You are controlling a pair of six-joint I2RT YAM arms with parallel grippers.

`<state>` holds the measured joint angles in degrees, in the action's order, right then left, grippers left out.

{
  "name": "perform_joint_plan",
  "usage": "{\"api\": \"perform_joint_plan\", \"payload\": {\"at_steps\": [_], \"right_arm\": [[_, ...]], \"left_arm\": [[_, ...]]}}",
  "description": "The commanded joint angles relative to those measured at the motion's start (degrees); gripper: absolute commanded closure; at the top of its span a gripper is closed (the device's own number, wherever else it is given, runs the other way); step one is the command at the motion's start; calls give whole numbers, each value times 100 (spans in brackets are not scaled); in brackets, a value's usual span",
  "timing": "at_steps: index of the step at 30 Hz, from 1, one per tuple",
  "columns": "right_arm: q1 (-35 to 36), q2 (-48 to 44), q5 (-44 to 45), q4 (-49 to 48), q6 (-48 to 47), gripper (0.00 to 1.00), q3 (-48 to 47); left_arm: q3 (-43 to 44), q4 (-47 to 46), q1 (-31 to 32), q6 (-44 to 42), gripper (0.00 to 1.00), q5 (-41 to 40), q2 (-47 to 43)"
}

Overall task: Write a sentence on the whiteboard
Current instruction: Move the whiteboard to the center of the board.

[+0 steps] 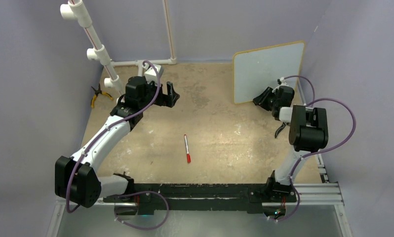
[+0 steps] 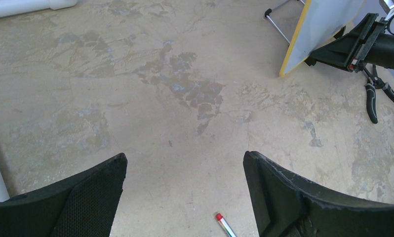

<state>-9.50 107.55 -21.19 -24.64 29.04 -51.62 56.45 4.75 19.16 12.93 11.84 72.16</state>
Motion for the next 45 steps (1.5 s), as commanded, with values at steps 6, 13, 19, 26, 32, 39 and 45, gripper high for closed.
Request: {"api": "perform_joint_plan", "payload": {"at_steps": [6,13,19,26,32,39,45], "right_arm": [[294,-209,925,602,-544,58,-94],[446,-95,1139,801,-726,58,-430],[605,-13,1288,945,-874,63,-593],[902,-41,1404,1005,-922,65,-585],[1090,91,1535,1120,-918,69,-761],[1116,110,1627,1170,-985,81,-868],[1192,56,1600,1164,-1076,91,-807]], "left_arm": [[25,-227,27,69,13,90,-106],[38,-221,27,57,13,72,-87],[34,-212,31,43,13,56,-66],[33,-212,35,44,13,62,-68],[34,-212,35,45,13,56,-79],[35,-203,35,41,13,38,-79],[35,-204,35,34,13,33,-66]]}}
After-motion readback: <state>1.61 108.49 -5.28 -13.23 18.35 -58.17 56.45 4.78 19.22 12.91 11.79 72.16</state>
